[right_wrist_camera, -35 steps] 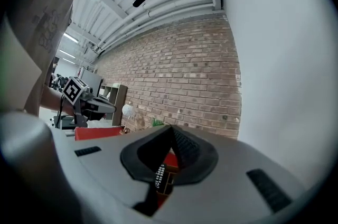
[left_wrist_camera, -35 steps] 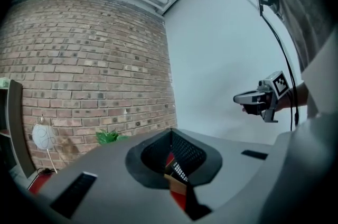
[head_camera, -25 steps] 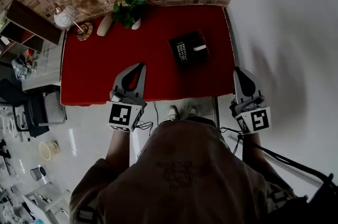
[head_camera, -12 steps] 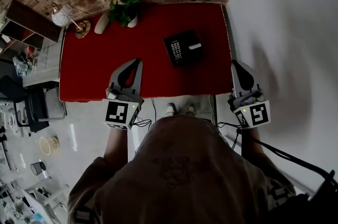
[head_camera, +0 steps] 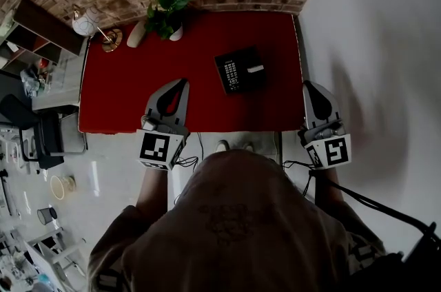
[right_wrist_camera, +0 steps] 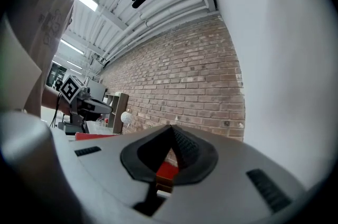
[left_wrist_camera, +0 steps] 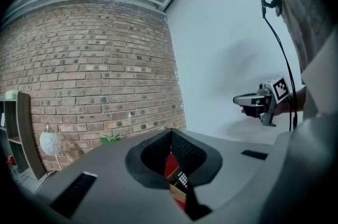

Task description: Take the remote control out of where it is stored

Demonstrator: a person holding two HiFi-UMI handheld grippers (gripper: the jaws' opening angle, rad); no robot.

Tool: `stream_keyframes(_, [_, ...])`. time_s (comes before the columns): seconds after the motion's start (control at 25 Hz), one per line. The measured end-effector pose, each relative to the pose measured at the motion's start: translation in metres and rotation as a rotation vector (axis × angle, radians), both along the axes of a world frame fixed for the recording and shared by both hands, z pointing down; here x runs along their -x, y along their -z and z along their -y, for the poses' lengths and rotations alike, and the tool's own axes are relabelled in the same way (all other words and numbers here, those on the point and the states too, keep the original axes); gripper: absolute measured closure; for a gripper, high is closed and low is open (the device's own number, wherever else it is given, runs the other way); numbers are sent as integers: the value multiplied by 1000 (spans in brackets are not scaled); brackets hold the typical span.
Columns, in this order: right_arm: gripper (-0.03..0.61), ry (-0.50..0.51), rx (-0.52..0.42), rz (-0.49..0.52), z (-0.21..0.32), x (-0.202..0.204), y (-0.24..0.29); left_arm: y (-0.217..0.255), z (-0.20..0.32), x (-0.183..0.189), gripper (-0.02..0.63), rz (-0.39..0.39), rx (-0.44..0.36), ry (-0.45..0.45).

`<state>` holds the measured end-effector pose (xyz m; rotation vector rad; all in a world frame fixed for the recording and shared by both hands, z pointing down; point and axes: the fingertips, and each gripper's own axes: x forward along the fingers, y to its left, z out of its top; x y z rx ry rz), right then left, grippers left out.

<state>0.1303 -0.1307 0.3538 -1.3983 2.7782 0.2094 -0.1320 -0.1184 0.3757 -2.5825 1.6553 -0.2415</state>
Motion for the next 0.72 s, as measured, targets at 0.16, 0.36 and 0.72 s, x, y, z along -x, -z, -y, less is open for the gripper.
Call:
stream_keyframes(0.16, [566,10,-16,-58,5,1,-1,1,4,0,603,-10,4,10])
stream_keyframes(0.36, [566,34,20,-92,22,1,-16,-2,3,-4,603,14,6,-2])
stream_keyframes(0.72, [565,159,175,-219,62,20,-75,-14,5,-14,603,37,24,-14])
